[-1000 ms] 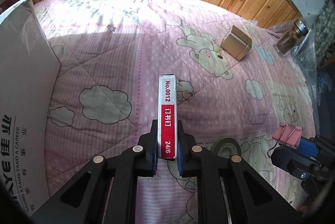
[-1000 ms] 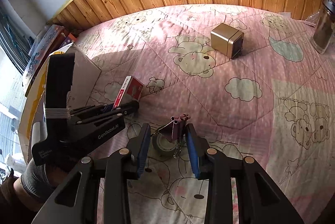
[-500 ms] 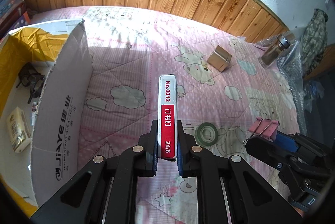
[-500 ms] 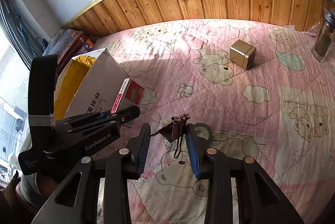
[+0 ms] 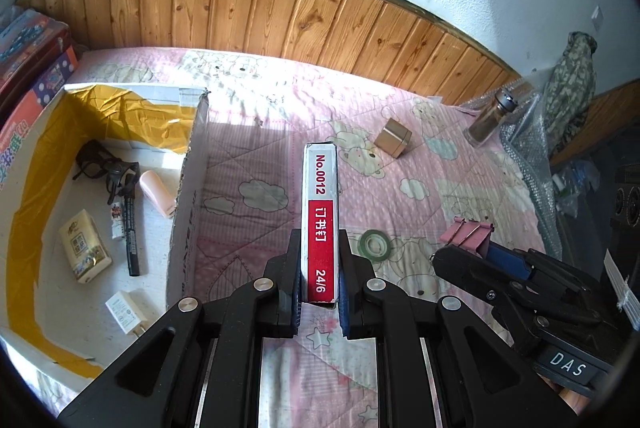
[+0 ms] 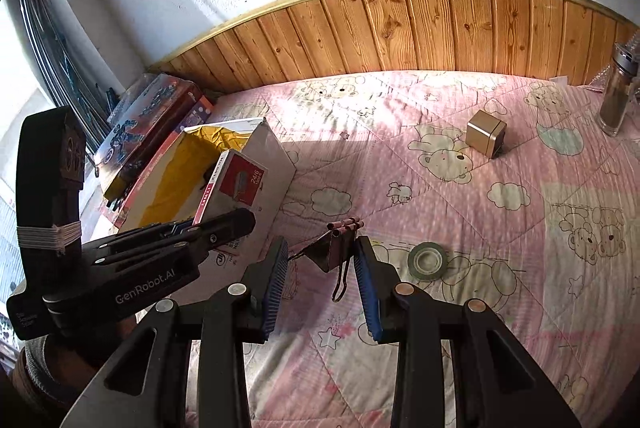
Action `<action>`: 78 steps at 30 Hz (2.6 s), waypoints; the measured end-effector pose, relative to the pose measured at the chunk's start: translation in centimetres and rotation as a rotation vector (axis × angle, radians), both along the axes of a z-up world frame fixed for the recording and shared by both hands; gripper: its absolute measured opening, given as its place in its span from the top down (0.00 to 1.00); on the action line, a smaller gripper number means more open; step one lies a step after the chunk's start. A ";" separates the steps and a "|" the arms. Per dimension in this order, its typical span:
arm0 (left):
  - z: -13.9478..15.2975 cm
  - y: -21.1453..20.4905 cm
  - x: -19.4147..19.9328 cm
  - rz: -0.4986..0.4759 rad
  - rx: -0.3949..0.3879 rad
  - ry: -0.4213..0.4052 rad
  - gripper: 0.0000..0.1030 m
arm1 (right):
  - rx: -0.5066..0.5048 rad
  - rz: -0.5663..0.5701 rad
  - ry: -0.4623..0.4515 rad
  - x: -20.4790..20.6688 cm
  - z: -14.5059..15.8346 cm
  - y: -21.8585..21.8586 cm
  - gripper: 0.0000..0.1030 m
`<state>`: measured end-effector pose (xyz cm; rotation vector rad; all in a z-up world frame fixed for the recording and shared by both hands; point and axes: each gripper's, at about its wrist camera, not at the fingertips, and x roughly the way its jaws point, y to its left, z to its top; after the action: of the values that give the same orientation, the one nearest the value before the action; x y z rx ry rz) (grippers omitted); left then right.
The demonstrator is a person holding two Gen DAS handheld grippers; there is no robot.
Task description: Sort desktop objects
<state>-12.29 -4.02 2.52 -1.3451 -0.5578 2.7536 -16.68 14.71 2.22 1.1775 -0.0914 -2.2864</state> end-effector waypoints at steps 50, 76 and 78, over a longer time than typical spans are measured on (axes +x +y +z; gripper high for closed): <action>-0.5 -14.0 10.1 0.181 -0.101 -0.027 0.86 | 0.056 0.280 0.170 8.3 1.6 -15.9 0.66; -3.8 -20.9 10.9 0.230 -0.065 -0.137 0.86 | 0.257 0.398 0.183 7.9 -2.2 -24.1 0.66; -4.3 -20.7 10.6 0.215 -0.076 -0.157 0.86 | 0.296 0.413 0.183 7.6 -2.7 -24.8 0.66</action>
<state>-1.65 -24.72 -1.76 -1.6189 -0.6470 2.8792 -9.07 -10.07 -0.45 1.0053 0.5278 -2.0640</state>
